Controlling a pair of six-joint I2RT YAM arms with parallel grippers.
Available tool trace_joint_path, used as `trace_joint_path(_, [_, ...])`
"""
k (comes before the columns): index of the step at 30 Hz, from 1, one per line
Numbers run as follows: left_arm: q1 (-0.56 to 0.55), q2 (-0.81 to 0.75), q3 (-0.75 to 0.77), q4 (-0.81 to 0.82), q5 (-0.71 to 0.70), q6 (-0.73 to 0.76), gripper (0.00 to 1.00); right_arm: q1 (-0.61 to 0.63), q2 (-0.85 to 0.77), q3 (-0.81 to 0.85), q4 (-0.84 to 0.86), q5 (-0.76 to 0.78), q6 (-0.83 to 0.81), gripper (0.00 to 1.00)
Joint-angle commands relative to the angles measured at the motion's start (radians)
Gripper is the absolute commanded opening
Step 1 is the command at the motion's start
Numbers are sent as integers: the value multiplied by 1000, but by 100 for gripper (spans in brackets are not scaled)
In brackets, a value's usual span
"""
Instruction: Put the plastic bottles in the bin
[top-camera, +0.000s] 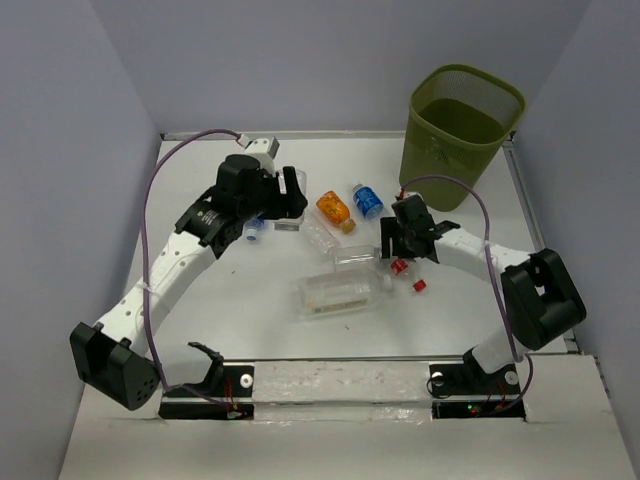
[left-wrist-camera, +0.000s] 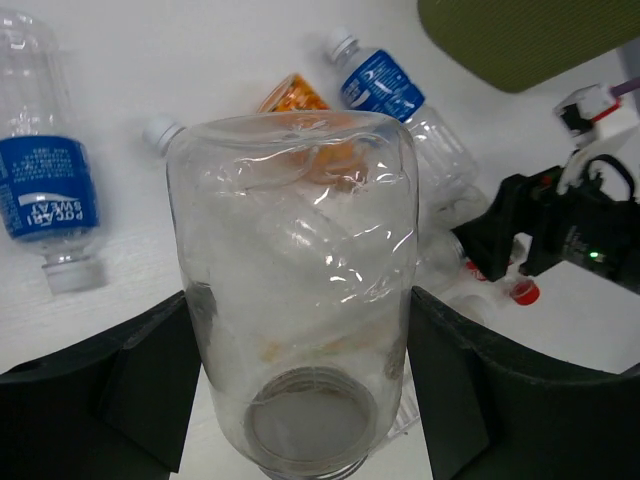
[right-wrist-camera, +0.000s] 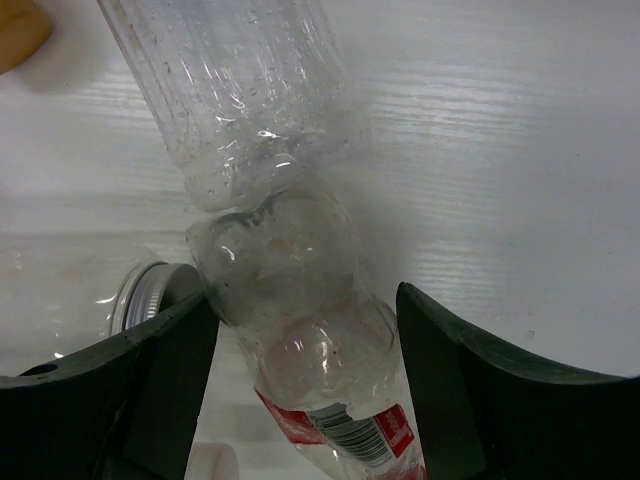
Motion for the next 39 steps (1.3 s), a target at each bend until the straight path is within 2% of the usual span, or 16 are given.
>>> trace_joint_path(1, [-20,-8,108,22,53,2,56,-7,13,52,-19,36,15,69])
trace_joint_path(2, [-21,-3,123,37,56,-3,56,-7,-11,48,-24,45,18,56])
trace_joint_path(4, [-26,20,181,57,76,-11,55,-7,-51,25,-24,71,27,43])
trace_joint_path(6, [-43,60,231,68,83,-17,55,-7,-126,9,-30,91,30,39])
trace_joint_path(9, [-82,149,367,82,80,-22,52,-7,-269,-21,-34,85,42,38])
trace_joint_path(12, [-124,273,575,51,48,-14,52,-7,-399,-60,-31,65,68,38])
trace_joint_path(13, [-145,302,670,47,33,-17,52,-7,-495,-71,-24,58,79,38])
trace_joint_path(16, [-185,426,830,68,16,-32,52,-7,-690,-133,21,0,123,38])
trace_joint_path(20, [-214,604,990,131,-19,-78,52,-7,-844,-201,47,-94,171,38])
trace_joint_path(23, [-225,696,1067,267,-45,-141,52,-7,-900,-250,45,-138,193,38])
trace_joint_path(24, [-228,713,1067,267,-45,-159,52,-7,-907,-250,45,-139,194,38])
trace_joint_path(27, [-237,788,1106,454,-47,-215,52,-7,-930,-282,39,-185,214,38])
trace_joint_path(34, [-279,985,1312,647,-65,-251,47,-7,-951,-313,38,-243,202,38])
trace_joint_path(39, [-308,1055,1308,810,-176,-229,47,-7,-937,-319,39,-268,209,39])
